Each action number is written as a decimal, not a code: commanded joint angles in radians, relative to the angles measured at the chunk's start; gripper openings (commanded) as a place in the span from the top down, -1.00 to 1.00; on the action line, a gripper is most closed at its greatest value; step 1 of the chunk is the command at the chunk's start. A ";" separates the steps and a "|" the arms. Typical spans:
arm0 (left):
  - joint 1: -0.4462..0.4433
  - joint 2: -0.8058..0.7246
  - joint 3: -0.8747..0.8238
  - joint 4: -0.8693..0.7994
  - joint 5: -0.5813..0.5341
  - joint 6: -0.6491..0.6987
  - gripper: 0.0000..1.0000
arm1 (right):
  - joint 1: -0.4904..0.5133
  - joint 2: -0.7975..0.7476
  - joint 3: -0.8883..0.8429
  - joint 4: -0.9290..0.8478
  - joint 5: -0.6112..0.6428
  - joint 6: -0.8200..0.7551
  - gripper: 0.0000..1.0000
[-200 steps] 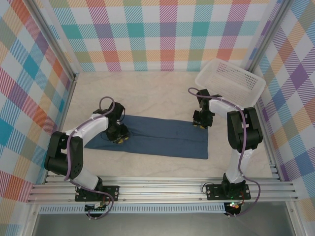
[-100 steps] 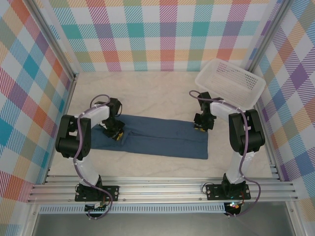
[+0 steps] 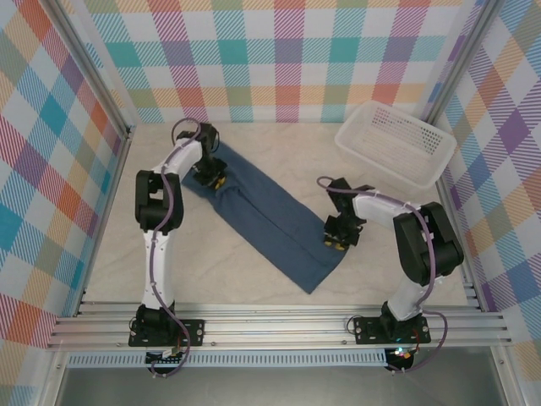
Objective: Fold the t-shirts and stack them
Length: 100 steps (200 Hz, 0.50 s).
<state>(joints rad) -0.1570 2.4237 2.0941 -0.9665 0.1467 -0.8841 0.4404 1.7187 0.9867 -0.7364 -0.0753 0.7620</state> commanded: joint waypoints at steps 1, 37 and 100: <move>-0.025 0.162 0.163 -0.036 0.069 0.014 0.66 | 0.110 0.050 -0.062 -0.007 -0.107 0.155 0.44; -0.065 0.264 0.299 0.030 0.156 -0.050 0.62 | 0.277 0.095 -0.030 0.034 -0.185 0.253 0.43; -0.099 0.287 0.307 0.115 0.200 -0.019 0.61 | 0.449 0.264 0.172 0.090 -0.270 0.374 0.43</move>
<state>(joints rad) -0.2401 2.6381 2.4134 -0.8295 0.3256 -0.9154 0.8543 1.8790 1.1313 -0.6960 -0.3500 1.0569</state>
